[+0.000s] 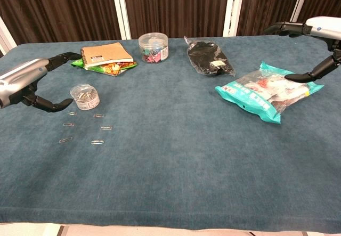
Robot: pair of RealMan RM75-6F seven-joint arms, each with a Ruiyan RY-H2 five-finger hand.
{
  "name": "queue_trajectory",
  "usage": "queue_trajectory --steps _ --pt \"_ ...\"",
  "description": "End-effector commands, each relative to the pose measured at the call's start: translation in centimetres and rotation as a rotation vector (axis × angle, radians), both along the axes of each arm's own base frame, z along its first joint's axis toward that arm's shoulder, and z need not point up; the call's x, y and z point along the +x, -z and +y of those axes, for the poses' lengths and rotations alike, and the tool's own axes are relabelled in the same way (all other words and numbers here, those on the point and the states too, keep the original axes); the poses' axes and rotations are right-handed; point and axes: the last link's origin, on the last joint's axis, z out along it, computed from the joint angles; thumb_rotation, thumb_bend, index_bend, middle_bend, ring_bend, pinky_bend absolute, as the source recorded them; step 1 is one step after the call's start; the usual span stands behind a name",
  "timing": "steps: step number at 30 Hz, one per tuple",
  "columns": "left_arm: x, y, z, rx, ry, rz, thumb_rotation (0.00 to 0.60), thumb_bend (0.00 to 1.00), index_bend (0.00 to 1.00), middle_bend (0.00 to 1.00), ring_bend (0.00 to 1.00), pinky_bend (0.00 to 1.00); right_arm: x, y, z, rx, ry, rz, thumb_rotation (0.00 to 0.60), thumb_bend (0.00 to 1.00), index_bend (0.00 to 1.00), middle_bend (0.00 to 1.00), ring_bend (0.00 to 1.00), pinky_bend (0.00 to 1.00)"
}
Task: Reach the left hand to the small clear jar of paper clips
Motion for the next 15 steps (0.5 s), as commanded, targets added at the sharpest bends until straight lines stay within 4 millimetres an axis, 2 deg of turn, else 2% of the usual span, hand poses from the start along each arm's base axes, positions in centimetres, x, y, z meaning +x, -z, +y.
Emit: queue_trajectory --steps 1,7,9,10,11,13,14,15 --pt "0.1 0.2 -0.4 -0.010 -0.001 0.009 0.600 0.38 0.00 0.00 0.00 0.05 -0.1 -0.3 0.2 -0.013 0.007 -0.006 0.600 0.24 0.00 0.00 0.00 0.00" --pt "0.5 1.1 -2.1 -0.041 0.001 0.021 0.600 0.38 0.00 0.00 0.00 0.12 -1.6 -2.1 1.6 -0.077 -0.007 -0.026 0.600 0.24 0.00 0.00 0.00 0.00" --pt "0.4 1.1 -3.1 -0.032 0.000 0.043 0.600 0.38 0.00 0.01 0.01 0.19 -2.6 -2.9 2.8 -0.092 -0.005 -0.023 0.600 0.24 0.00 0.00 0.00 0.00" --pt "0.3 1.1 -3.5 -0.012 -0.006 0.052 0.600 0.37 0.00 0.06 0.06 0.29 -3.2 -3.3 3.4 -0.094 -0.001 -0.017 0.600 0.24 0.00 0.00 0.00 0.00" --pt "0.2 1.0 -3.9 0.018 -0.014 0.059 0.600 0.37 0.02 0.17 0.16 0.41 -3.8 -3.6 4.1 -0.095 0.003 -0.010 0.600 0.24 0.00 0.00 0.00 0.00" --pt "-0.2 1.3 -5.0 0.054 -0.047 0.064 0.600 0.37 0.12 0.48 0.47 0.71 -5.1 -4.4 6.0 -0.100 0.007 0.014 0.600 0.24 0.00 0.00 0.00 0.00" --pt "-0.5 1.4 -5.4 0.063 -0.061 0.067 0.600 0.37 0.18 0.62 0.61 0.82 -5.7 -4.7 6.8 -0.103 0.009 0.023 0.600 0.24 0.00 0.00 0.00 0.00" --pt "-0.9 1.4 -5.9 0.081 -0.077 0.074 0.600 0.37 0.23 0.72 0.71 0.89 -6.4 -5.1 8.0 -0.105 0.012 0.034 0.600 0.24 0.00 0.00 0.00 0.00"
